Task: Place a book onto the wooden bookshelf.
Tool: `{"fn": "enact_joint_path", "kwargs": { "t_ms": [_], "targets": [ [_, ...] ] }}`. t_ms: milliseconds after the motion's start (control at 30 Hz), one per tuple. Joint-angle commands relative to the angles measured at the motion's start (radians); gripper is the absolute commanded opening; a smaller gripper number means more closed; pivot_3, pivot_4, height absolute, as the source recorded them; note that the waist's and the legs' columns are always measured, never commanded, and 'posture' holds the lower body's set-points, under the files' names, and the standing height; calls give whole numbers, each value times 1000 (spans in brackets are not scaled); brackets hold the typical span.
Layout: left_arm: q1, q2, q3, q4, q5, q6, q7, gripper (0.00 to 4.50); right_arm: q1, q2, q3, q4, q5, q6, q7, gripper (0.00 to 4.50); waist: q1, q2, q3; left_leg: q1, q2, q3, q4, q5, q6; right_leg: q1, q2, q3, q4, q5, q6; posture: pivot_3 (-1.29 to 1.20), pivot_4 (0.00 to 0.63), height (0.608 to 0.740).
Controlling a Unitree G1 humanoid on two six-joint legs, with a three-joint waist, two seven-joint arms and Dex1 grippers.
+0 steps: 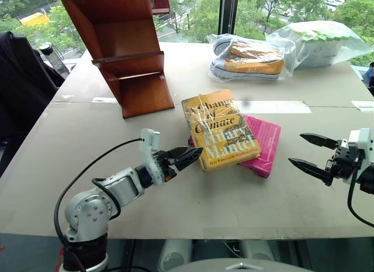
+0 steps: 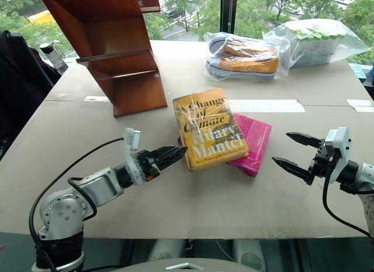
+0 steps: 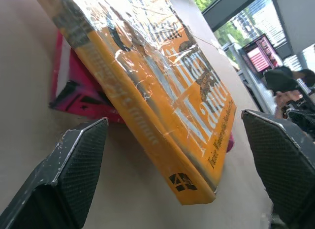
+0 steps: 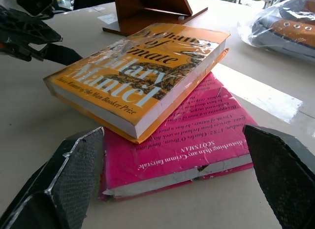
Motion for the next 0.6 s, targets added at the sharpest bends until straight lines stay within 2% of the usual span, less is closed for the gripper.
{"fn": "enact_joint_path", "kwargs": {
  "t_ms": [33,433,467,500,600],
  "targets": [
    [-40,-37,-6,85,-156,52,116,4482,37,-21,-55,-126,50,47,-35,4500,1,0,0,0,0,0,0,0,0,0,0,0,0,0,0,0,150,693],
    [-165,-63,-39,359,-320,123,254,4482,102,-15,-79,-265,87,108,-104,4500,3,0,-1,4,-2,1,0,0,0,3,-2,2,0,0,-1,0,150,693],
    [-171,-64,-41,365,-327,124,261,3953,104,-16,-80,-267,89,108,-107,4500,2,0,-1,4,-2,2,0,0,0,3,-2,2,0,0,-1,0,150,693],
    [-175,-65,-44,370,-337,125,267,3704,106,-16,-81,-268,90,108,-108,4500,1,0,-1,4,-2,2,0,0,0,3,-2,2,0,0,-1,0,150,693],
    [-180,-61,-48,377,-364,127,282,2193,107,-15,-79,-266,90,103,-111,4500,0,0,0,4,-2,2,0,0,0,3,-2,3,0,0,-1,0,150,693]
  ]
}}
